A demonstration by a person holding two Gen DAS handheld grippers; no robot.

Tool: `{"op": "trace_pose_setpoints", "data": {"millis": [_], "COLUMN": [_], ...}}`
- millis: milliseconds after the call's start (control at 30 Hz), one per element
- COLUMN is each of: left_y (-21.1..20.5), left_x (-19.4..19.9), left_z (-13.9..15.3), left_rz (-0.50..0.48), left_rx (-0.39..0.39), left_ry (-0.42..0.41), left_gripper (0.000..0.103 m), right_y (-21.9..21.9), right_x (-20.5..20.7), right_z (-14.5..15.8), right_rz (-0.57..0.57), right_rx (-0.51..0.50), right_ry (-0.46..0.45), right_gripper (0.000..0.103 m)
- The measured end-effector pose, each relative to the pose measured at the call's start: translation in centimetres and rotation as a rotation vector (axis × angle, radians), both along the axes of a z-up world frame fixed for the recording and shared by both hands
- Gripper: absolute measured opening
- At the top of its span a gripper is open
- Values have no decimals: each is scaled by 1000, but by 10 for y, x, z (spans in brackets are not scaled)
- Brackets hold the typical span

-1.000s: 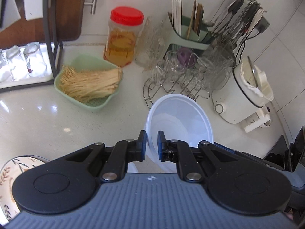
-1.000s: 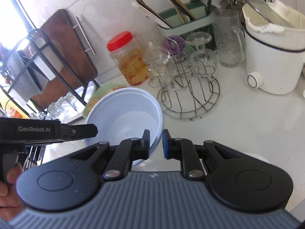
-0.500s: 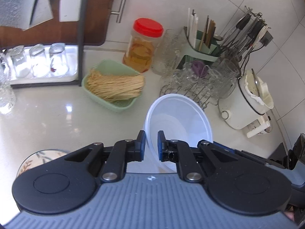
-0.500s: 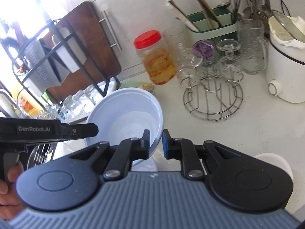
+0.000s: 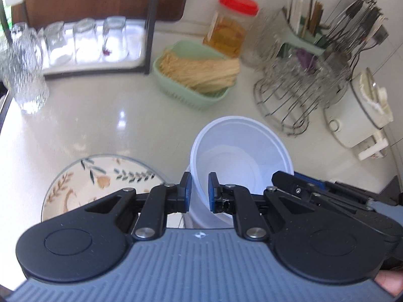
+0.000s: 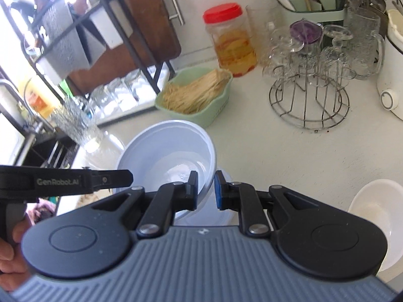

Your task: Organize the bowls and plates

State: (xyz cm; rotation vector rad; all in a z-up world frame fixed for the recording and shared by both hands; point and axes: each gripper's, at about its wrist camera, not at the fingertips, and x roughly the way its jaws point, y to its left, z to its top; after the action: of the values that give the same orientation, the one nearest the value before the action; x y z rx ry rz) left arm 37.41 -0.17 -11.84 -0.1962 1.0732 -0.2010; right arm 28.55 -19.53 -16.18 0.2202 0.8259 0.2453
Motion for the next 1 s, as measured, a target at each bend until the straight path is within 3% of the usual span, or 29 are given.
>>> {"op": "trace_pose_setpoints", "data": {"millis": [167,400,500,633,1000], "left_y": [-6,-7,-8,-6,-16], "left_x": [-3,-6,-7,-13,-33], "left_z": [-24,-29,-22,-9,29], "left_rz": [-25,-10,-9,1,-26], "left_rx": [16,17,26,38,6], "left_ry": [31,9,-5,-46,-136], "left_gripper": [15,15,17,31,31], "right_y": [1,2,1,0,-22], "right_x": [1,0,-1,-3,-29], "right_z": [-16,-22,-19,-12,28], "right_rz": [-22,-18,-17,-33,-103], "right_rx": [-34,-50,-52,-68,-17], "right_ry": [31,51,45,37,-72], "right_gripper": [17,18,18,22,22]}}
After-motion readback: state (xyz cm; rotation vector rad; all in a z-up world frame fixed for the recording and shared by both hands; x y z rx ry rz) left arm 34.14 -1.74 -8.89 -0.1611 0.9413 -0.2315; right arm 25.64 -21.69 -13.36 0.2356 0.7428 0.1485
